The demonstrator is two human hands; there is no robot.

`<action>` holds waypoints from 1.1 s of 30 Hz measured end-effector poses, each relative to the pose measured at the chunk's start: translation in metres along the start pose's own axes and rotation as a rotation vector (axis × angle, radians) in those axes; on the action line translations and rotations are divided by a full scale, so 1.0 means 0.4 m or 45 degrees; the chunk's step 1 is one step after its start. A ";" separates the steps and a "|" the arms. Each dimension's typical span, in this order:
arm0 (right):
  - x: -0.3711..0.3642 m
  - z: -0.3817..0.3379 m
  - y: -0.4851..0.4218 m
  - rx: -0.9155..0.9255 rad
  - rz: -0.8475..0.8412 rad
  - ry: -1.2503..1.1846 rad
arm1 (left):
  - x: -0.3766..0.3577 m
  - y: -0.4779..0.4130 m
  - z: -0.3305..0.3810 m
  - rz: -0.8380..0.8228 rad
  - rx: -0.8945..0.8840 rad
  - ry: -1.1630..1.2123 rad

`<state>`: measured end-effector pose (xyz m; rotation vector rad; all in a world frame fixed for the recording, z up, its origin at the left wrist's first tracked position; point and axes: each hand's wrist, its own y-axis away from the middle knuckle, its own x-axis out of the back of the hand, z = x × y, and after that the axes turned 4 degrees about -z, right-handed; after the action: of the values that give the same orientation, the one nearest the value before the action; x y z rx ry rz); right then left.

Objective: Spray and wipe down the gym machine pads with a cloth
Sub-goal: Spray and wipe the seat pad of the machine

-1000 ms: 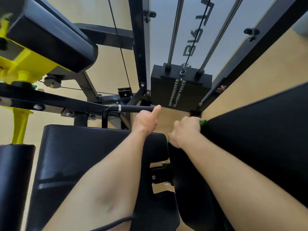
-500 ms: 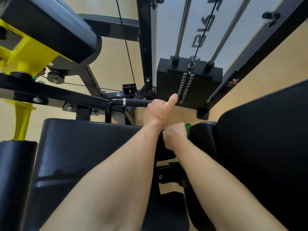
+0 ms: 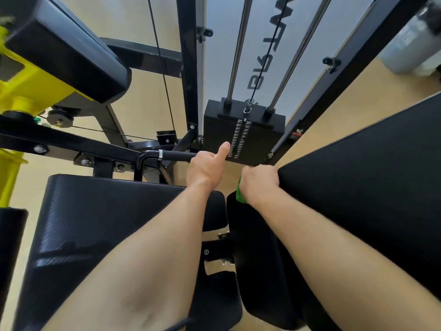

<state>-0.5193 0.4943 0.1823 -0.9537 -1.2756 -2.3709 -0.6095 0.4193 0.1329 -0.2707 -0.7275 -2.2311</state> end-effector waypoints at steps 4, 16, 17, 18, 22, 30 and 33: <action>-0.050 -0.050 -0.012 -0.207 0.157 -0.087 | 0.000 -0.016 0.017 0.003 -0.057 -0.071; -0.101 -0.157 -0.196 0.133 -0.049 0.117 | 0.003 -0.101 -0.069 0.020 -0.063 -0.178; -0.109 -0.173 -0.204 0.160 -0.055 0.121 | 0.006 -0.107 -0.079 0.032 -0.050 -0.185; -0.120 -0.190 -0.211 0.190 -0.057 0.126 | 0.007 -0.112 -0.089 0.039 -0.036 -0.182; -0.168 -0.242 -0.206 0.244 -0.001 0.276 | 0.005 -0.110 -0.116 0.042 -0.018 -0.148; -0.259 -0.272 -0.123 0.226 0.241 0.483 | -0.026 -0.033 -0.099 0.037 -0.030 -0.176; -0.260 -0.272 -0.074 0.235 0.258 0.403 | -0.048 0.009 -0.083 0.016 -0.052 -0.191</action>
<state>-0.5031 0.4159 0.0514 -0.5923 -1.1873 -2.1028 -0.5927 0.4096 0.0995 -0.4658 -0.7575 -2.2330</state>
